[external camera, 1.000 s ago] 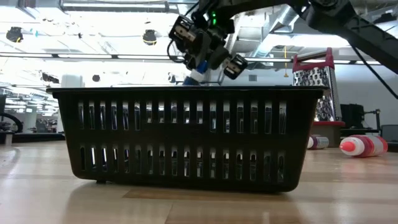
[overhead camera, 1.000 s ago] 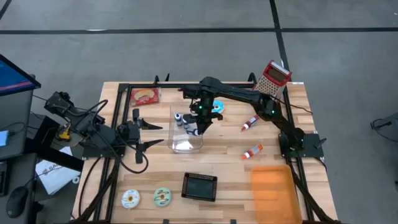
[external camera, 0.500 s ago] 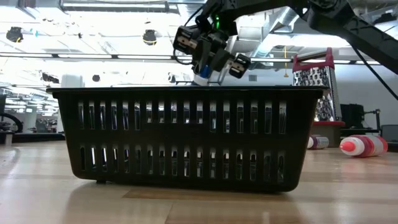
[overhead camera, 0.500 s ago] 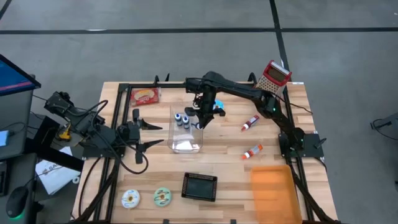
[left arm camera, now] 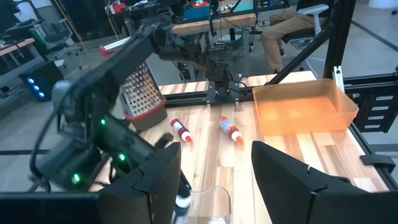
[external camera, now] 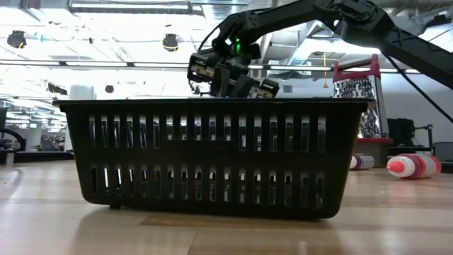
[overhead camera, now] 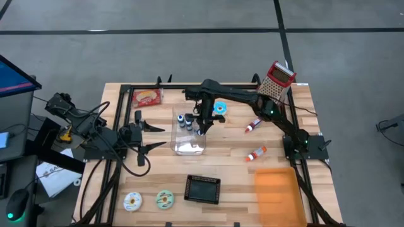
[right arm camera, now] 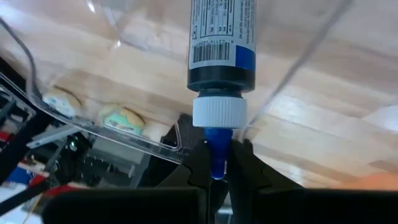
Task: Pick & Place Food Item
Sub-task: Put the blue food coloring bottle into the transparent bin, then put the orange food coloring bottle into the transparent bin
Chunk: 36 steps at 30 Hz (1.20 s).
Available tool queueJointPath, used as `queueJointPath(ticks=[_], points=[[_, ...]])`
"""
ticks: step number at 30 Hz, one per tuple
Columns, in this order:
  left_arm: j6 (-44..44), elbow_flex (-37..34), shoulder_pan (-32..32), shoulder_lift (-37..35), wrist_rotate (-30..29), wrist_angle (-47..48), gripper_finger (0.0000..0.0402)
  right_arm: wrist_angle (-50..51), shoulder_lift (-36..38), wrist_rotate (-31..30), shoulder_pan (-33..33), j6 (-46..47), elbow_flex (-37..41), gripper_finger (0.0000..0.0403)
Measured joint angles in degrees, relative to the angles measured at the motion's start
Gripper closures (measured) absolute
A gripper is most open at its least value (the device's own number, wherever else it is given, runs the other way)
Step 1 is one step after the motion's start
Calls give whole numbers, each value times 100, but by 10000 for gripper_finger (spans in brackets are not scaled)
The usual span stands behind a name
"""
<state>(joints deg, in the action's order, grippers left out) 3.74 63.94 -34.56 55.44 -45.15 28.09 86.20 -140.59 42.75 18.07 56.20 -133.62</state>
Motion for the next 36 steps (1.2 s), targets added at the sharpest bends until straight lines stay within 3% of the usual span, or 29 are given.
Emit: queueJointPath(ticks=[8, 15, 19, 36], points=[[136, 0, -46, 0, 0, 1, 210, -41, -129, 95, 9, -175, -2, 383], [134, 0, -46, 1, 0, 1, 210, -103, -120, 45, 112, -298, -4, 316], [136, 0, -46, 0, 0, 1, 210, -184, -120, 46, 111, -378, -4, 297], [154, 0, -44, 1, -2, 3, 210, -810, -118, 100, 174, -120, -92, 291]])
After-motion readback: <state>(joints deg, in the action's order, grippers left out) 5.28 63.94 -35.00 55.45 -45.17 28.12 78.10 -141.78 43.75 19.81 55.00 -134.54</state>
